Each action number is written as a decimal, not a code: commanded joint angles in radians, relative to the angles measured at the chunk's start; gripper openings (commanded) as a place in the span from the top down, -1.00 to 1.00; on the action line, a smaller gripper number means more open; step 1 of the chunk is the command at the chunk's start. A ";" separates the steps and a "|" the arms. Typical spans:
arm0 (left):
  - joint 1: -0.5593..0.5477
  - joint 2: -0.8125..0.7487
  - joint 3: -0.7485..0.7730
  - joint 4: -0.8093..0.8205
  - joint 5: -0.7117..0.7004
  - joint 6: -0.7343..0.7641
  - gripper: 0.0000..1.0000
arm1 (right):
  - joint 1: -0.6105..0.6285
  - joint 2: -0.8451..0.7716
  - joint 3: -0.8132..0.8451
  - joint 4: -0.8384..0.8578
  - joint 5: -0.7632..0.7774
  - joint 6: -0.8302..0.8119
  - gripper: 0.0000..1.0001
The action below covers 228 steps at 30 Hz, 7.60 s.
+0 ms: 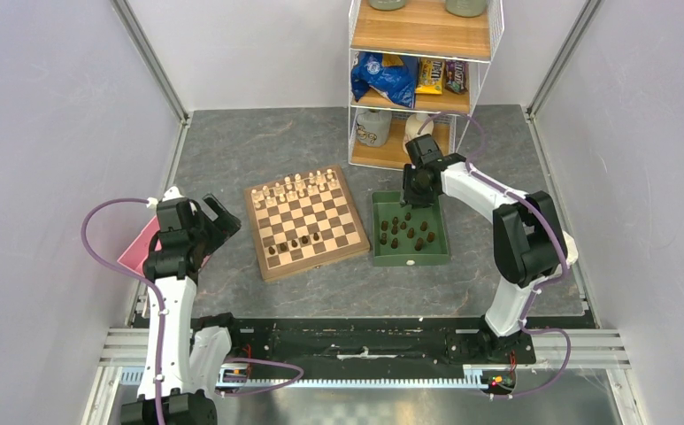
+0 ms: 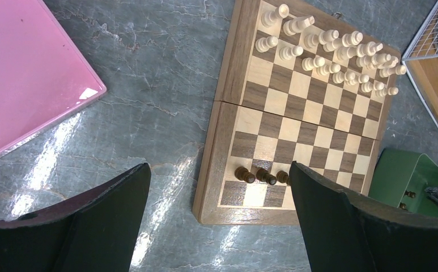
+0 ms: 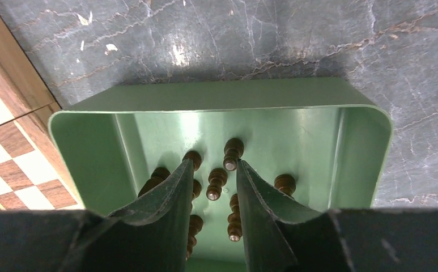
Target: Set up the chess pieces on the board
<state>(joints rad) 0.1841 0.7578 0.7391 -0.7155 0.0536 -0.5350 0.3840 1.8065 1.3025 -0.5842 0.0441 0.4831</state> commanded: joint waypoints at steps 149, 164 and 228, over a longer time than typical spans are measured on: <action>0.017 -0.013 -0.008 0.030 0.014 -0.017 -0.98 | 0.521 0.338 0.524 -0.187 0.061 -0.048 0.69; 0.017 -0.017 -0.008 0.030 0.012 -0.017 -0.98 | 0.530 0.363 0.543 -0.187 0.042 -0.043 0.67; 0.042 0.001 -0.010 0.033 0.023 -0.017 -0.98 | 0.122 0.104 0.076 -0.075 0.066 -0.065 0.24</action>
<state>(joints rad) 0.2188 0.7597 0.7296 -0.7078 0.0597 -0.5350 0.5098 1.8992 1.3682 -0.6872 0.1265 0.4328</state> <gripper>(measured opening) 0.991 0.387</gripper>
